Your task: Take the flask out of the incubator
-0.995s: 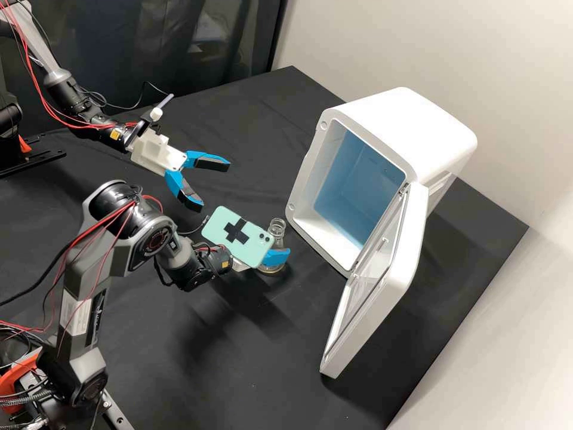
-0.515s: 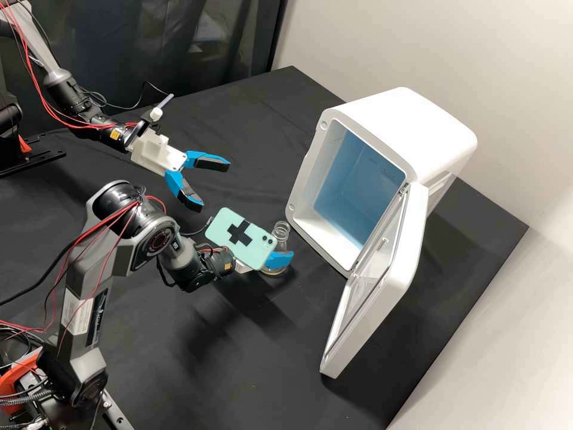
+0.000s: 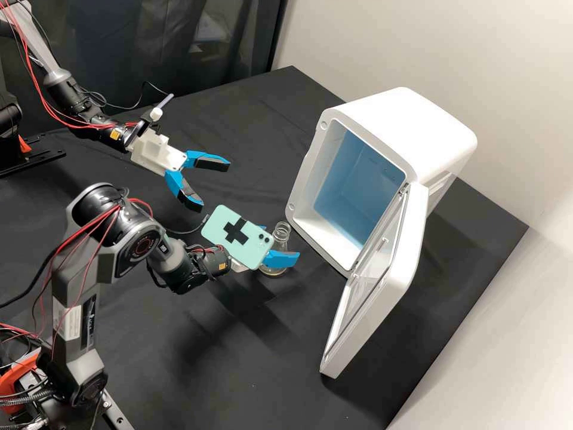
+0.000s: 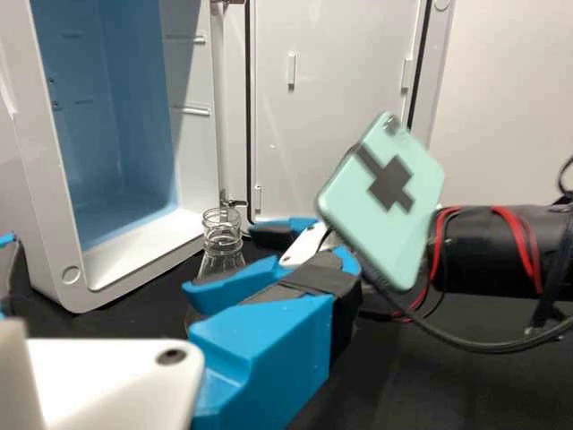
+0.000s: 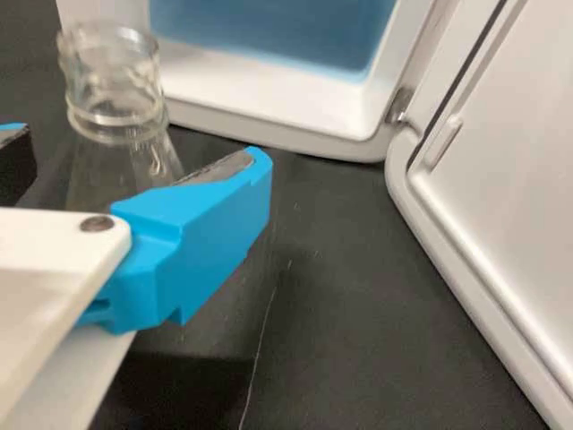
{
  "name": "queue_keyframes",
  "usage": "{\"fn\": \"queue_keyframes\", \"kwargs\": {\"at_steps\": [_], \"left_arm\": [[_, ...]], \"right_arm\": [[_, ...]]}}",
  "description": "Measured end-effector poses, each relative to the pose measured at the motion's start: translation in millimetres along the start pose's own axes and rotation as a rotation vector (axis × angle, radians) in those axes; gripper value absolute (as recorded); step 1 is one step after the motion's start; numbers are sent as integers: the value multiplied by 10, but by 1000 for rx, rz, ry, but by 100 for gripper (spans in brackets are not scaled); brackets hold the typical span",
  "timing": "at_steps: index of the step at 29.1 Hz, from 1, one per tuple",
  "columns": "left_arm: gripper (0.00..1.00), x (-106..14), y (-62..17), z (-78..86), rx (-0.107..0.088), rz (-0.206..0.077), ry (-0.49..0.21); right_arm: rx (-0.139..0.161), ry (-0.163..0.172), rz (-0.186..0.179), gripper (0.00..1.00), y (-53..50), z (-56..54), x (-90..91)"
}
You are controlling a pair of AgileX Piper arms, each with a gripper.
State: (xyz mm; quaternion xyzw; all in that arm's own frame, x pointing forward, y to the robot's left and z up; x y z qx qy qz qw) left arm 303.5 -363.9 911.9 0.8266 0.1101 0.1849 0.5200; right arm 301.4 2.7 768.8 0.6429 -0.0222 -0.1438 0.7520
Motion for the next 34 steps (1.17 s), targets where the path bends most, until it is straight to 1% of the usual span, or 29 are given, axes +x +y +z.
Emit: {"fn": "queue_keyframes", "kwargs": {"at_steps": [1,2,5,7,8,9,12,13,14,16,17,18,19,21,24,26,28,30,31,32,33,34], "left_arm": [[100,0,3,-8,5,1,3],[100,0,5,-16,4,2,6],[100,0,8,-25,0,3,11],[100,0,10,-32,-1,4,14],[100,-2,17,-40,5,7,18],[100,-2,20,-47,18,8,21],[100,-13,35,-50,14,14,26],[100,-21,56,-52,17,23,29],[100,-32,68,-63,27,28,38],[100,-48,93,-92,31,41,49],[100,-55,116,-103,33,52,53],[100,-59,125,-105,31,55,55],[100,-60,136,-113,30,64,56],[100,-64,144,-109,30,68,55],[100,-70,164,-103,30,81,51],[100,-78,187,-96,30,96,48],[100,-95,231,-83,20,121,41],[100,-105,258,-74,12,137,34],[100,-109,273,-70,5,151,30],[100,-113,284,-66,-1,158,28],[100,-116,289,-64,-14,161,26],[100,-120,297,-62,-20,164,25]], "right_arm": [[-1,10,14,100,6,-6,-21],[-2,22,32,100,22,-18,-38],[-3,39,55,100,26,-22,-89],[4,49,63,100,30,-27,-102],[9,55,63,100,28,-30,-108],[13,59,60,100,22,-29,-118],[25,90,58,100,4,-38,-144],[35,106,64,100,3,-44,-155],[51,140,70,100,4,-61,-173],[66,192,76,100,10,-75,-199],[73,212,78,100,13,-75,-212],[84,231,82,100,17,-80,-224],[99,247,90,100,30,-80,-231],[120,255,90,100,37,-72,-236],[151,252,89,100,46,-60,-234],[161,252,88,100,45,-59,-238],[173,252,85,100,43,-55,-253],[173,252,85,100,45,-55,-259],[173,252,85,100,45,-55,-259],[173,253,86,100,47,-56,-261],[173,254,88,100,50,-58,-263],[173,256,89,100,56,-62,-266]]}}
